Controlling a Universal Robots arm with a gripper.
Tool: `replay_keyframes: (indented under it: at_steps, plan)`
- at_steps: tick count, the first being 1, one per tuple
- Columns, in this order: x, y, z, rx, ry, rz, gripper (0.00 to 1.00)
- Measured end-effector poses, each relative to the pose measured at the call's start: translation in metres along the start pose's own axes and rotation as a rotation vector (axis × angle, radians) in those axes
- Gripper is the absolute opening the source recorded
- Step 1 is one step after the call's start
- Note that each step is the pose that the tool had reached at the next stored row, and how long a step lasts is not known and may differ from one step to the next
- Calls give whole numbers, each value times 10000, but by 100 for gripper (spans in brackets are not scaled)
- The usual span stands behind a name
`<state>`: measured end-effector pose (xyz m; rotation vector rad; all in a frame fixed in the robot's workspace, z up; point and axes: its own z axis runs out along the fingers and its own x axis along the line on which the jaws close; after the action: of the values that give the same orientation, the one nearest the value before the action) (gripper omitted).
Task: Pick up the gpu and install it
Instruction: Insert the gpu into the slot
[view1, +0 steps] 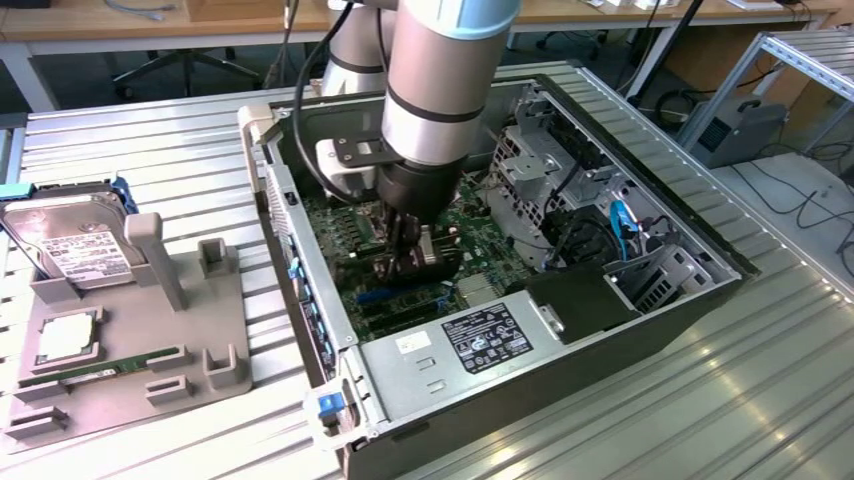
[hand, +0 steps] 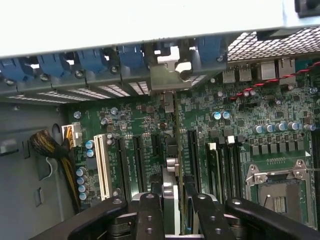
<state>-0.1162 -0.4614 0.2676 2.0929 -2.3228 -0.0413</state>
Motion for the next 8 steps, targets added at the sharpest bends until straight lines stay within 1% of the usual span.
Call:
replay_keyframes:
  at_steps: [4,6,8]
  plan:
    - [-6,-55,-16,-2,0,-2,28]
    - [-9,-62,-36,-2,0,-4,28]
    - [-12,-67,-79,-2,-1,-10,28]
